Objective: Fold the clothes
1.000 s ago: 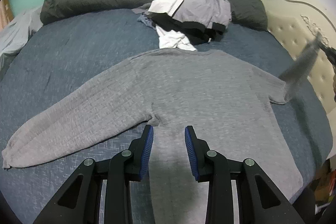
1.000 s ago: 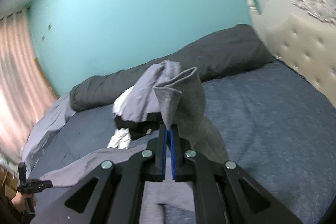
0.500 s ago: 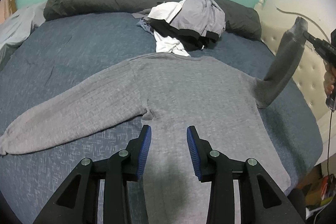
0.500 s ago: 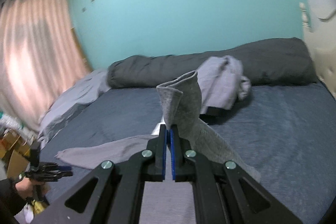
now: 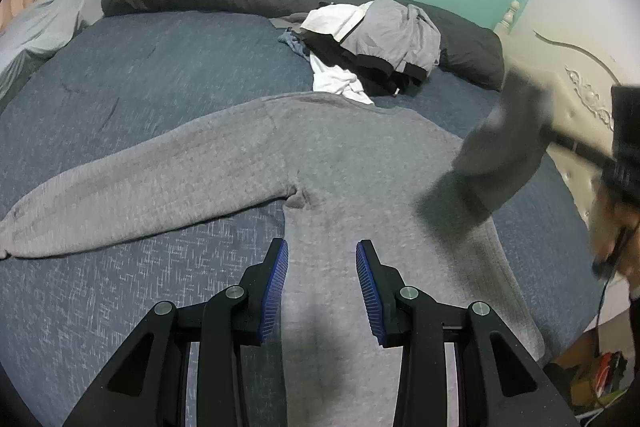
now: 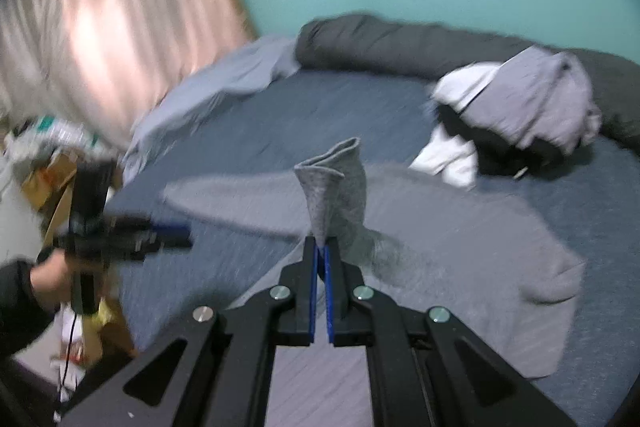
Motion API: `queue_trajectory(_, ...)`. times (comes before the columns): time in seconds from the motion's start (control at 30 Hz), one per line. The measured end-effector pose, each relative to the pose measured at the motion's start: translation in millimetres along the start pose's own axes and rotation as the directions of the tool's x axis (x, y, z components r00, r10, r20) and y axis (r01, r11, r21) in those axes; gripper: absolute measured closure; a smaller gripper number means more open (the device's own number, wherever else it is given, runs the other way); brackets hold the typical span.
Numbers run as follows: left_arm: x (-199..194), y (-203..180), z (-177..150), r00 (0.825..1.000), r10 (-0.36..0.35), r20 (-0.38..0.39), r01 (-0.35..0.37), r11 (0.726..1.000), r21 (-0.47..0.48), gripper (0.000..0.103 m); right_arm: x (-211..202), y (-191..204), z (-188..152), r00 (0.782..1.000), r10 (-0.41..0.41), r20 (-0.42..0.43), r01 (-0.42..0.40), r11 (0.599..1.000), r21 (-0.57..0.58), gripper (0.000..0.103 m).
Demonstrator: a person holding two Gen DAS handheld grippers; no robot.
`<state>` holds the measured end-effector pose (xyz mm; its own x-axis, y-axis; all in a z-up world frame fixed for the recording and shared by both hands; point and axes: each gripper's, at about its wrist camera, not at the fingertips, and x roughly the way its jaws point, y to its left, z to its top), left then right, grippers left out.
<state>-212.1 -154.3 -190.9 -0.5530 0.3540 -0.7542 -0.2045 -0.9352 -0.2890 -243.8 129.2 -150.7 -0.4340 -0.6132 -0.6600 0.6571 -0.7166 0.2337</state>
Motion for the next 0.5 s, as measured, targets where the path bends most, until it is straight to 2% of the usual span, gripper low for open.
queue_trajectory(0.27, 2.6, 2.5, -9.3, 1.0, -0.008, -0.021, 0.008, 1.0, -0.003, 0.064, 56.0, 30.5, -52.3, 0.986, 0.087, -0.139, -0.09, 0.996, -0.018, 0.1)
queue_trajectory(0.5, 8.8, 1.6, -15.1, 0.999, -0.02, -0.045, 0.02, 1.0, -0.002, 0.064, 75.7, 45.4, -75.3, 0.969, 0.158, -0.191, -0.161, 0.987, -0.003, 0.1)
